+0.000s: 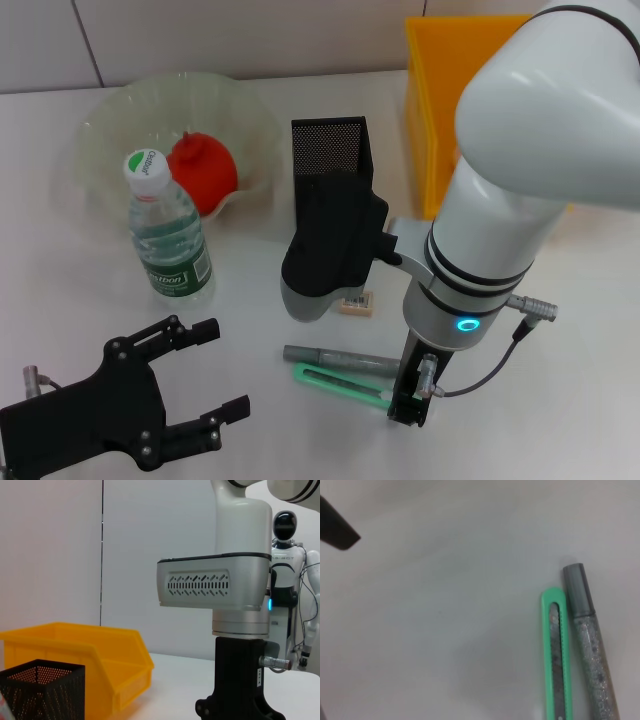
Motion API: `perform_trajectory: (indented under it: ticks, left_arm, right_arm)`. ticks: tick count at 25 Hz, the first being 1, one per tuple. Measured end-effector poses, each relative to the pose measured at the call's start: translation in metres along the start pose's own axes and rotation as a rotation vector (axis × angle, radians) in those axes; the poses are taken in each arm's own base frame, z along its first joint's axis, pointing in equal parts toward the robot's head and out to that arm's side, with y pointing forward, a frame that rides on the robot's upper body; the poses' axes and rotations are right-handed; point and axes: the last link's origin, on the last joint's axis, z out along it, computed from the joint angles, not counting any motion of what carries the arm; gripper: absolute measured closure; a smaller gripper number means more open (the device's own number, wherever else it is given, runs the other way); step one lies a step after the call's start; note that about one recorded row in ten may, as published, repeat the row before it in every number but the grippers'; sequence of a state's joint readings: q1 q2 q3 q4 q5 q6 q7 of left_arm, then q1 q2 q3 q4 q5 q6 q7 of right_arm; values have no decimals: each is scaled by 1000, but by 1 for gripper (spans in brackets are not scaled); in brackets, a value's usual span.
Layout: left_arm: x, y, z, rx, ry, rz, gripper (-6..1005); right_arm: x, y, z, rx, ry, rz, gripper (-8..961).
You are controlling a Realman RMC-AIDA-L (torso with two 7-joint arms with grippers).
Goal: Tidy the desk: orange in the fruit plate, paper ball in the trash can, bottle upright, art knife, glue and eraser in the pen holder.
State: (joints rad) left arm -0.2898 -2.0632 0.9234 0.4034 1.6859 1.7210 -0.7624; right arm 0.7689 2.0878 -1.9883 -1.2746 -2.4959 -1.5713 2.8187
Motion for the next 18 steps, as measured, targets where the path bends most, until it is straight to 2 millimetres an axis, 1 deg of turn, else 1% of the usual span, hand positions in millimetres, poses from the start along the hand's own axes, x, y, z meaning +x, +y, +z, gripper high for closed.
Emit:
perform_trajectory:
  ticks: [4, 12, 18]
  left_arm:
    - [0, 0, 0, 0, 0, 0, 189]
    - [0, 0, 0, 0, 0, 0, 188]
    - [0, 0, 0, 0, 0, 0, 188]
  right_arm:
    - [0, 0, 0, 0, -1, -2, 713]
    - [-1, 1, 2, 2, 0, -14, 793]
    - [-2, 4, 2, 7, 6, -33, 797]
